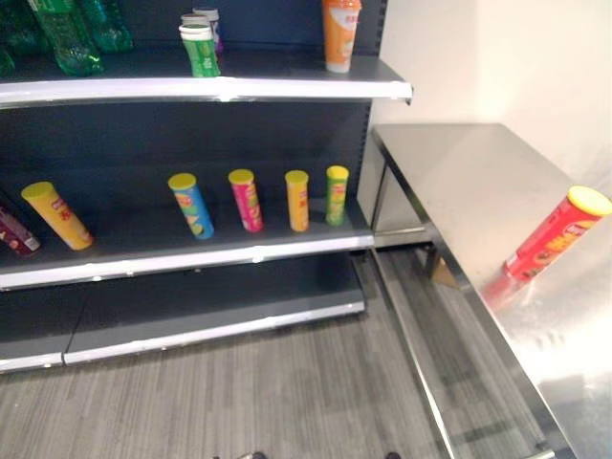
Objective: Put the goods on the table back onto the shelves and tidy them up.
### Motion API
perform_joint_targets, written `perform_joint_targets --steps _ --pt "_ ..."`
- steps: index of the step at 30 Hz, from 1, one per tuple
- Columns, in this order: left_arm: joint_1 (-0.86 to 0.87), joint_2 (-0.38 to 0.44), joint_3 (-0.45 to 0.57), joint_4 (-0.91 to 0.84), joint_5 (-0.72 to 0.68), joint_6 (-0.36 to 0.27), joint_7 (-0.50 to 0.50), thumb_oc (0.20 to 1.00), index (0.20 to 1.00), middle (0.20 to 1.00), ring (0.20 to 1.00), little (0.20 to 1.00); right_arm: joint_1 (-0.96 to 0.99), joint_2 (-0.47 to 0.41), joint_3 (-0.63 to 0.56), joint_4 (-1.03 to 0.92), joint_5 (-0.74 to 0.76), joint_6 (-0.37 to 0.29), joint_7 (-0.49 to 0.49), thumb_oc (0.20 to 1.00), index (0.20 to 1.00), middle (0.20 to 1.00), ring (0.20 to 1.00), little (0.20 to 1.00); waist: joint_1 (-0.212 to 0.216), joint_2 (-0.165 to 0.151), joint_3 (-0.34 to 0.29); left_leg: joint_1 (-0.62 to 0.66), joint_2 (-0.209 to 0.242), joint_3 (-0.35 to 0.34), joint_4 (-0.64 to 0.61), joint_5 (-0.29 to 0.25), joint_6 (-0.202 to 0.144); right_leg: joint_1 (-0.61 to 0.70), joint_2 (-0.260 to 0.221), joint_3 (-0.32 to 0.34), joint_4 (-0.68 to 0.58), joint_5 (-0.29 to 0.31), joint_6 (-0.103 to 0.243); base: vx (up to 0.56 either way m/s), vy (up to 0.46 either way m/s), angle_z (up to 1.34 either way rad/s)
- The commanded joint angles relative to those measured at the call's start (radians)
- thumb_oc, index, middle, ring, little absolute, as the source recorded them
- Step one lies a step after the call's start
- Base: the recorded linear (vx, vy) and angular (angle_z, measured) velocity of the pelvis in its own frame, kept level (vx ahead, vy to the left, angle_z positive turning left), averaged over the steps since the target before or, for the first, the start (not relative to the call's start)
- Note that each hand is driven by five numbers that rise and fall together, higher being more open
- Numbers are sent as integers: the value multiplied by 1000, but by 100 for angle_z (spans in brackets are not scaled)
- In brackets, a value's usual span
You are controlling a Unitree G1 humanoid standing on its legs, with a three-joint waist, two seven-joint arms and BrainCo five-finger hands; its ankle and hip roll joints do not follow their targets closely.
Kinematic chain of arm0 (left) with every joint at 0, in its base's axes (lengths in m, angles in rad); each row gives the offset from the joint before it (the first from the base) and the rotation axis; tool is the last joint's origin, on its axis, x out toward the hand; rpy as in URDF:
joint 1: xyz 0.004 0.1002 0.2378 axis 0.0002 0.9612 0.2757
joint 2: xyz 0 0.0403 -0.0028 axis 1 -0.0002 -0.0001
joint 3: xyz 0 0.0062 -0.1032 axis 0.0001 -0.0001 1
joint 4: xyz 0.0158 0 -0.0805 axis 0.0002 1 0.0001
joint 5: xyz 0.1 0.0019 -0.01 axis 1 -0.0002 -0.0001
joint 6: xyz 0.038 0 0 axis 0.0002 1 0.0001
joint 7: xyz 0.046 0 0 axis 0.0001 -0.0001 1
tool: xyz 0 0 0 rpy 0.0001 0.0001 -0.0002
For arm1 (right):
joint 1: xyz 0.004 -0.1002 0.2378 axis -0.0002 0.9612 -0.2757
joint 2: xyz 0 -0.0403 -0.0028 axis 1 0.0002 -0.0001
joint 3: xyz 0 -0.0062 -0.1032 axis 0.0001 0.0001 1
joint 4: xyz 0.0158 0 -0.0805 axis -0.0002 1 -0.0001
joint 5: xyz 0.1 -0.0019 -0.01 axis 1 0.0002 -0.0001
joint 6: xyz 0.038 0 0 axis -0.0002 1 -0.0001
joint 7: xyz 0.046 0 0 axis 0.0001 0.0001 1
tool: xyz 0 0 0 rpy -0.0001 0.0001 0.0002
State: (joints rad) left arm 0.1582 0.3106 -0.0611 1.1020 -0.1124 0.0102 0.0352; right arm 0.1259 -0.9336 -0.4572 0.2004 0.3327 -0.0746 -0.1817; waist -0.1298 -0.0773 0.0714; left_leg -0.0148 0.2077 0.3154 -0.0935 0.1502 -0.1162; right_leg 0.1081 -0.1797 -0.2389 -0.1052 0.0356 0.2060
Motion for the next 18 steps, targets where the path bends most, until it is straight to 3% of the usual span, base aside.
perform_joint_targets --steps 1,3,8,9,10,11,13,14,15,18 --pt "-63 49 -12 -34 18 -12 -6 1000 1000 1000 1000 1000 -131 -95 -4 5 27 -47 6 1000 1000 1000 1000 1000 36 -35 61 63 21 -11 63 -172 -29 -45 32 -9 26 -67 -40 15 -31 3" --pt "-65 45 -72 -44 62 -16 -26 1000 1000 1000 1000 1000 -249 -135 122 -9 -19 -41 16 1000 1000 1000 1000 1000 23 -3 72 92 39 26 71 -174 -39 -54 45 18 22 -64 -42 48 -87 -17" --pt "-68 59 -85 -104 48 -32 -42 1000 1000 1000 1000 1000 -378 -152 277 -33 -59 -39 38 1000 1000 1000 1000 1000 14 6 76 112 78 58 157 -195 -47 -70 79 81 19 -69 -57 59 -105 -58" --pt "-75 68 -82 -129 19 -35 -44 1000 1000 1000 1000 1000 -408 -153 311 -35 -57 -42 41 1000 1000 1000 1000 1000 28 0 90 79 90 -11 246 -167 -50 -70 101 104 21 -72 -74 28 -130 -45" --pt "-75 68 -81 -129 19 -35 -44 1000 1000 1000 1000 1000 -410 -152 313 -34 -57 -42 41 1000 1000 1000 1000 1000 26 -1 87 74 89 -13 246 -164 -50 -74 100 103 20 -69 -75 8 -157 -44" --pt "-81 76 -80 -151 -3 -39 -41 1000 1000 1000 1000 1000 -428 -159 326 -42 -52 -45 40 1000 1000 1000 1000 1000 42 -11 106 33 80 -96 322 -156 -41 -66 112 117 19 -75 -87 -22 -102 -48" --pt "-93 74 -87 -153 -27 -40 -31 1000 1000 1000 1000 1000 -465 -164 356 -22 -36 -52 32 1000 1000 1000 1000 1000 59 -35 129 -45 16 -238 400 -171 -29 -63 111 122 18 -80 -101 -33 -86 -46" --pt "-93 74 -86 -153 -27 -40 -31 1000 1000 1000 1000 1000 -466 -164 357 -21 -36 -52 32 1000 1000 1000 1000 1000 57 -35 127 -48 16 -240 400 -171 -29 -65 110 120 18 -80 -100 32 -20 -17" --pt "-103 65 -89 -146 -49 -37 -32 1000 1000 1000 1000 1000 -474 -172 367 -20 -26 -46 34 1000 1000 1000 1000 1000 82 -49 136 -86 -63 -338 337 -245 -16 -57 114 142 18 -87 -96 80 47 -14" --pt "-103 57 -96 -121 -59 -42 -25 1000 1000 1000 1000 1000 -499 -166 388 -9 -25 -52 29 1000 1000 1000 1000 1000 114 -34 138 -157 -119 -458 169 -146 -21 -49 127 171 18 -95 -82 116 142 -30"
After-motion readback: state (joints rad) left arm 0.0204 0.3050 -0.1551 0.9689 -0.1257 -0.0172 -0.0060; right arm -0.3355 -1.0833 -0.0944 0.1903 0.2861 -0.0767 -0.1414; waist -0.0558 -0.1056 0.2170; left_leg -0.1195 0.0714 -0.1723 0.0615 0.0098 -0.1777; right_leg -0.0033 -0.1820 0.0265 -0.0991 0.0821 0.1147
